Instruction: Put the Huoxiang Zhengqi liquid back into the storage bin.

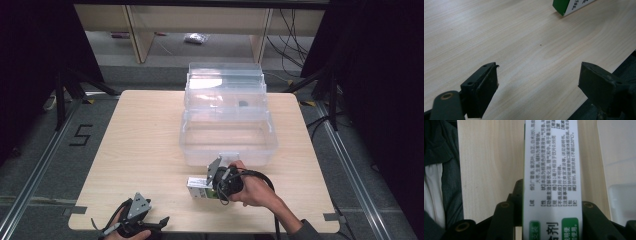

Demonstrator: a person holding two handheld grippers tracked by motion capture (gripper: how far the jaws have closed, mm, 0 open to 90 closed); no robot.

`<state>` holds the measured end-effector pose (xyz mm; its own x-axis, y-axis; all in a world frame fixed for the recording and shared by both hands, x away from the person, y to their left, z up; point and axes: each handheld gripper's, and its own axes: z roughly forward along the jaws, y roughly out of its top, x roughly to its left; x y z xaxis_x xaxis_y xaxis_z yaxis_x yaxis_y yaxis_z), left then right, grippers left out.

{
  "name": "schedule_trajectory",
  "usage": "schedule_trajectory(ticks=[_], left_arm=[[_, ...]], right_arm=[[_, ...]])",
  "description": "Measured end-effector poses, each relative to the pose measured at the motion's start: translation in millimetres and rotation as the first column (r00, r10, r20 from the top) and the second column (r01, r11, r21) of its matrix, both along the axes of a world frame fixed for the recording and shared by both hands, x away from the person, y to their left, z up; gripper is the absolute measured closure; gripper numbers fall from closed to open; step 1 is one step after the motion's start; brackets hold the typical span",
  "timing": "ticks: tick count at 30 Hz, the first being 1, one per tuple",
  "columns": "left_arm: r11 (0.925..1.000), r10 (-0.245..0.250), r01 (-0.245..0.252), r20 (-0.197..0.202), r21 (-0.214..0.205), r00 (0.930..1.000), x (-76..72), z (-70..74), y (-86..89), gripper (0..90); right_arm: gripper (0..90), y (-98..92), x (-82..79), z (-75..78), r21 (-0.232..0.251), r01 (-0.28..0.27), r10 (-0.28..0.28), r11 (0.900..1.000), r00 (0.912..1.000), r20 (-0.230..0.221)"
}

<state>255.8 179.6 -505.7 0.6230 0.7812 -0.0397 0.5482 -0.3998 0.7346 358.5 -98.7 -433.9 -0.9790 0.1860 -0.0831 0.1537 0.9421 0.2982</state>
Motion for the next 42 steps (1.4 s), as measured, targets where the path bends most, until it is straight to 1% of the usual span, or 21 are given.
schedule_trajectory(ticks=[2,4,5,8,10,11,14,16,18,20,21,22,23,25,27,30,33,35,39,41,42], left_arm=[[1.0000,-0.002,0.002,-0.010,-0.003,1.0000,-0.5,-0.2,-0.2,15.1],[0.9999,0.003,-0.003,-0.007,-0.015,1.0000,-0.2,-0.8,-0.7,15.1],[0.9999,0.005,-0.005,0.002,-0.015,1.0000,-0.2,-0.3,-0.6,15.1],[1.0000,0.001,-0.001,-0.001,0.000,1.0000,-0.2,-0.3,0.3,15.1],[1.0000,0.002,-0.002,0.000,-0.001,1.0000,-0.1,-0.5,-0.1,15.1],[1.0000,0.004,-0.004,0.000,0.004,1.0000,-0.2,-0.2,-0.3,15.1],[1.0000,0.003,-0.003,0.000,0.001,1.0000,0.2,-1.0,-0.8,15.1],[1.0000,-0.001,0.001,-0.007,-0.008,1.0000,-0.2,-0.3,-0.3,15.1],[1.0000,0.002,-0.003,-0.006,-0.010,1.0000,0.0,-0.6,-0.7,15.1],[1.0000,0.005,-0.005,-0.006,-0.009,1.0000,-0.5,-0.3,-0.8,15.2],[1.0000,0.004,-0.004,-0.006,-0.008,1.0000,-0.5,-0.2,-0.7,15.1],[0.9999,0.004,-0.004,-0.003,-0.014,1.0000,-0.2,-0.6,-0.7,15.1],[0.9999,0.003,-0.003,-0.006,-0.010,1.0000,-0.3,-0.4,-1.0,15.1],[1.0000,0.002,-0.002,-0.007,-0.010,1.0000,-0.3,-0.7,-0.8,15.1],[0.9999,0.004,-0.004,-0.006,-0.010,1.0000,-0.2,-0.6,-0.7,15.1],[1.0000,-0.001,0.001,-0.008,-0.005,1.0000,0.3,-0.6,-0.6,15.1],[0.9999,0.000,0.000,-0.009,-0.011,1.0000,0.4,-0.6,-0.5,15.1],[1.0000,0.005,-0.005,-0.005,0.002,1.0000,1.0,-1.0,0.3,15.1],[1.0000,0.006,-0.006,-0.004,0.007,1.0000,1.3,-1.0,0.7,15.1],[1.0000,0.004,-0.004,-0.005,0.008,1.0000,1.2,-1.0,0.5,15.1],[1.0000,-0.003,0.003,-0.012,0.007,0.9999,0.3,-0.3,0.4,15.1]], right_arm=[[64.7,-5.1,3.8,6.5,0.010,-0.026,0.026,0.9996,0.9997,-0.001],[64.7,-7.6,3.5,9.1,0.011,-0.006,0.006,0.9999,1.0000,-0.007],[64.7,-12.6,8.7,12.6,0.040,-0.046,0.047,0.9981,0.9989,-0.001],[64.7,-16.2,9.6,15.8,0.040,-0.038,0.038,0.9985,0.9993,0.001],[64.7,-22.3,9.8,20.6,0.028,-0.007,0.007,0.9996,0.9996,-0.026],[64.7,-24.2,11.9,21.4,0.040,-0.028,0.029,0.9988,0.9994,-0.019],[64.7,-29.7,13.4,24.8,0.038,-0.032,0.032,0.9988,0.9993,-0.017],[64.7,-34.9,13.4,28.2,0.032,-0.007,0.008,0.9995,0.9996,-0.026],[64.7,-38.5,15.9,30.3,0.034,-0.029,0.030,0.9990,0.9994,-0.018],[64.7,-43.1,16.5,33.9,0.039,-0.021,0.022,0.9990,0.9995,-0.021],[64.7,-46.9,15.9,38.1,0.036,0.003,-0.002,0.9993,0.9997,-0.026],[64.7,-49.4,16.9,40.6,0.043,-0.001,0.002,0.9991,0.9998,-0.021],[64.7,-51.5,19.1,43.0,0.057,-0.032,0.033,0.9979,0.9992,-0.022],[64.7,-56.4,17.9,49.0,0.051,-0.003,0.005,0.9987,0.9996,-0.028],[64.7,-61.0,19.8,54.2,0.068,-0.020,0.021,0.9975,0.9997,-0.015],[64.7,-65.3,18.4,61.0,0.062,0.017,-0.016,0.9979,0.9997,-0.020],[64.7,-72.1,23.4,70.2,0.071,-0.018,0.019,0.9973,0.9998,-0.006],[64.7,-75.1,22.3,74.8,0.067,0.007,-0.007,0.9977,1.0000,-0.003],[64.7,-81.6,27.5,80.9,0.083,-0.018,0.018,0.9964,0.9998,0.000],[64.7,-84.4,28.0,84.5,0.075,0.007,-0.006,0.9972,1.0000,-0.004],[64.7,-85.3,29.4,86.2,0.070,-0.004,0.004,0.9975,1.0000,-0.004]])
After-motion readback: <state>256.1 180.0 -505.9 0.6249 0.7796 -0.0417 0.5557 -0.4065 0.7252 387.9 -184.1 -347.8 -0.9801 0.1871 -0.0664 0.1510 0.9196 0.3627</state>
